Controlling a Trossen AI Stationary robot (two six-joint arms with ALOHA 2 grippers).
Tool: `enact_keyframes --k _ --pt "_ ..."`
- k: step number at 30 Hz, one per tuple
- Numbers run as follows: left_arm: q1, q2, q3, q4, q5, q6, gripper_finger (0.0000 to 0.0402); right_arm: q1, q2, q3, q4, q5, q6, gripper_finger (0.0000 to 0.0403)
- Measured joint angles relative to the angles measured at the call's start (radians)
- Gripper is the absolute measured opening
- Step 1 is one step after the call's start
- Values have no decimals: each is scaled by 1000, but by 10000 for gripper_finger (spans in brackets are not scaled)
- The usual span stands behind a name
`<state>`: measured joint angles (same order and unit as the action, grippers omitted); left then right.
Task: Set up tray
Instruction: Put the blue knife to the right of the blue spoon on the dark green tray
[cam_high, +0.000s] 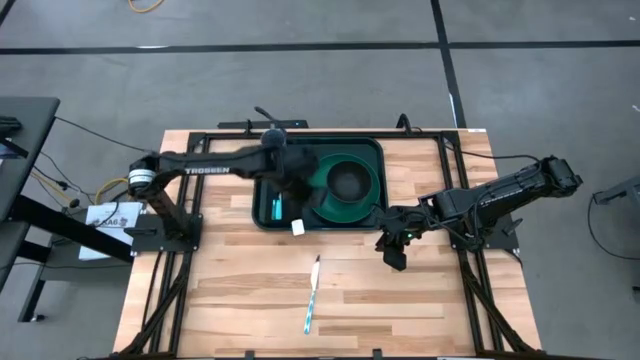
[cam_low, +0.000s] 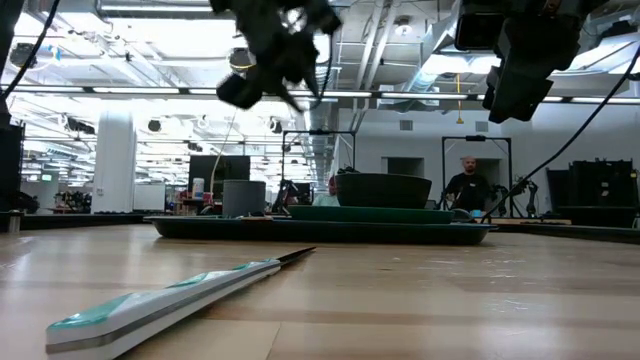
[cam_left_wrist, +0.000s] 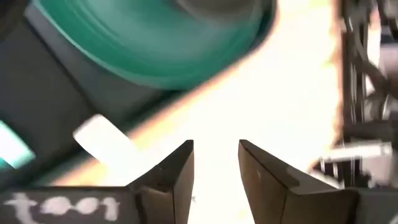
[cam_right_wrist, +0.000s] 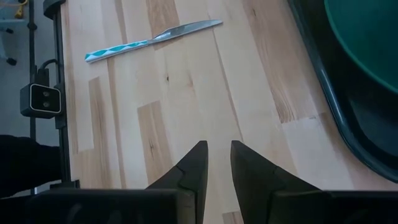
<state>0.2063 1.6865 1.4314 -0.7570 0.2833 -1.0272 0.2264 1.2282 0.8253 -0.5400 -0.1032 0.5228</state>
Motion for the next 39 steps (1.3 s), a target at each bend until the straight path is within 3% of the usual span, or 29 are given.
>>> enact_keyframes --k 4,12,17,22,27,39 --pt "-152 0 52 -40 -45 -92 112 9 0 0 -15 0 -5 64" --pt "-446 19 57 -48 -297 -478 112 40 0 0 -41 -3 -11 64" --pt "-566 111 61 20 -304 -650 112 59 0 0 -43 -4 -34 64" --pt "-644 219 61 145 -288 -784 112 62 0 0 -50 -5 -35 64" --pt "-692 299 61 144 -289 -896 112 62 0 0 -51 -5 -37 64" --pt "-703 396 61 184 -285 -899 112 61 0 0 -51 -5 -60 64"
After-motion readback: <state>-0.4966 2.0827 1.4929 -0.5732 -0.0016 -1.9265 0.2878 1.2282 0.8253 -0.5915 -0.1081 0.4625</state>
